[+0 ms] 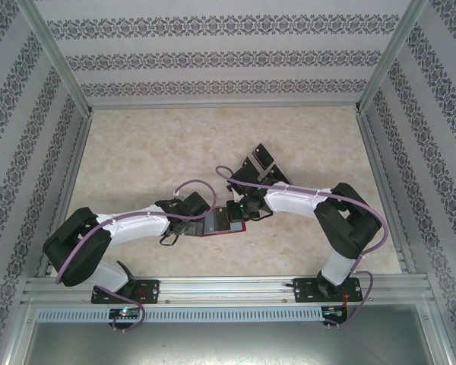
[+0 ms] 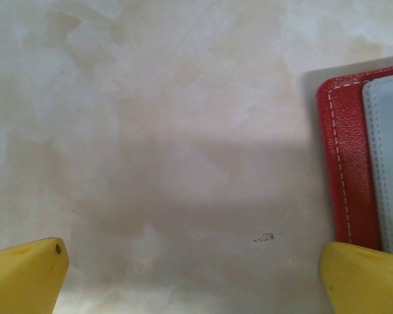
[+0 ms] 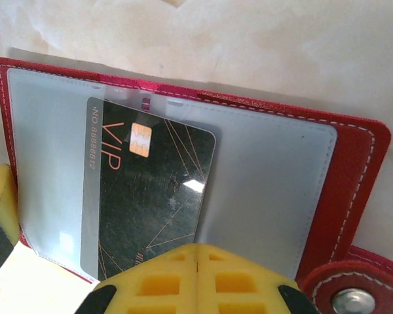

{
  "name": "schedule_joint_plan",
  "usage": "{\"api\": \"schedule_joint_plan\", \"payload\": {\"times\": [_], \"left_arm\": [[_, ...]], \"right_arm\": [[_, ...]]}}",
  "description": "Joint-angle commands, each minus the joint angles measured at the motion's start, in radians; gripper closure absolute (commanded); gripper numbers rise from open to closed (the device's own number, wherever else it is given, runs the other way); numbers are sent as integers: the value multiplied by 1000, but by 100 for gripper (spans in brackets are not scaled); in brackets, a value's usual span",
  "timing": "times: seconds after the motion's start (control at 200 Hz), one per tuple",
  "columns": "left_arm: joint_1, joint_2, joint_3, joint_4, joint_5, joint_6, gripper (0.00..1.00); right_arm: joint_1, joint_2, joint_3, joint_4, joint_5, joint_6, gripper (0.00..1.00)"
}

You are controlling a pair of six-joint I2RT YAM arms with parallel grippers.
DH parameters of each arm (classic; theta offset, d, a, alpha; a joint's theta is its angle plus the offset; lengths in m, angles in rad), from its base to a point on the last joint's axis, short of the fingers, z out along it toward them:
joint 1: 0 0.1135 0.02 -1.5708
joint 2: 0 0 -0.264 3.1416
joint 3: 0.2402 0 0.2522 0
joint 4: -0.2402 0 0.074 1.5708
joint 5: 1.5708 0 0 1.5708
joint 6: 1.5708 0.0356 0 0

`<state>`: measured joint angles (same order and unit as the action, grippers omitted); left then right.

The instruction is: Put the credit cards into the card holder

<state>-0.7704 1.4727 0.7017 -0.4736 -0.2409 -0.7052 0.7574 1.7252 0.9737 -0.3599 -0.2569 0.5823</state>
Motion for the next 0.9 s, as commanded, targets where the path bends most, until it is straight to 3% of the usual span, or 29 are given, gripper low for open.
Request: {"api": "schedule_joint_plan", "payload": {"times": [0.0, 0.894], "left_arm": [[10, 3, -27, 10, 3, -10, 0], [9, 21, -23, 29, 11, -5, 0]], "right_arm": [[11, 19, 27, -16, 17, -14, 100], [54, 84, 73, 28, -29, 25, 100]]}}
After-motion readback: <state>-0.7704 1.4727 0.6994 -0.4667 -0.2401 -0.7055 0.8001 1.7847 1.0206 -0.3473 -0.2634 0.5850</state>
